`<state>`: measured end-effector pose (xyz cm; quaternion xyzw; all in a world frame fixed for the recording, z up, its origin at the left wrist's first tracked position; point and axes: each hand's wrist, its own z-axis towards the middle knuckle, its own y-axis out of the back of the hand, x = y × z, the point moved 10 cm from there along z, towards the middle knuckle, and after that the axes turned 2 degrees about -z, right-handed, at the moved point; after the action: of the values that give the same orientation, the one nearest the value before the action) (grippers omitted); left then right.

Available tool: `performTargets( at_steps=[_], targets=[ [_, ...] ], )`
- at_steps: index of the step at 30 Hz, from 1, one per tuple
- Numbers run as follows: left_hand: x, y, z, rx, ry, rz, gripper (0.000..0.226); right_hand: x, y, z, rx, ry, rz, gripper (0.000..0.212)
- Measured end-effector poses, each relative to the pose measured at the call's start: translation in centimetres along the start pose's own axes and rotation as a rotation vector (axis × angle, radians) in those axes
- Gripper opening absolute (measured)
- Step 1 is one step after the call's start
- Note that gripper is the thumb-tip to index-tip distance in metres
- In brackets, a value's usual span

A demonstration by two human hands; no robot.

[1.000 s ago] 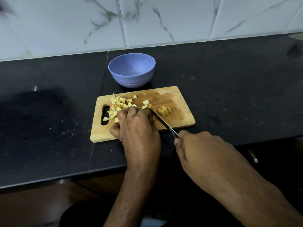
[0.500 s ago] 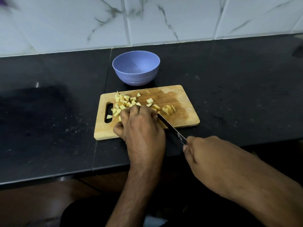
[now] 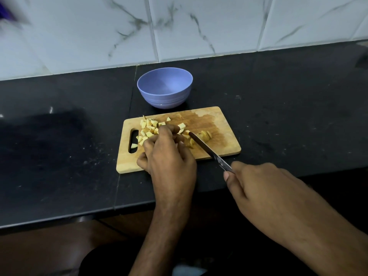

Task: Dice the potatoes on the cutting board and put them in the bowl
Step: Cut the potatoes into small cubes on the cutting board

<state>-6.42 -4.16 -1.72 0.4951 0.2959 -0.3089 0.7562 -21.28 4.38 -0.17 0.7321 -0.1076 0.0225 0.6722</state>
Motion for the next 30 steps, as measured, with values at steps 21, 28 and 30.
performTargets(
  at_steps=[21,28,30],
  targets=[
    [-0.7,-1.7,0.3,0.116,-0.039,0.219,0.019,-0.7,-0.9,1.1,0.028,-0.024,0.012,0.027],
    [-0.6,-1.6,0.2,0.091,-0.047,0.249,0.015,-1.3,-1.1,0.9,0.226,-0.049,-0.032,0.035],
    [-0.6,-1.5,0.1,0.081,-0.048,0.256,0.017,-1.4,-0.6,0.7,0.256,-0.038,-0.046,0.032]
  ],
)
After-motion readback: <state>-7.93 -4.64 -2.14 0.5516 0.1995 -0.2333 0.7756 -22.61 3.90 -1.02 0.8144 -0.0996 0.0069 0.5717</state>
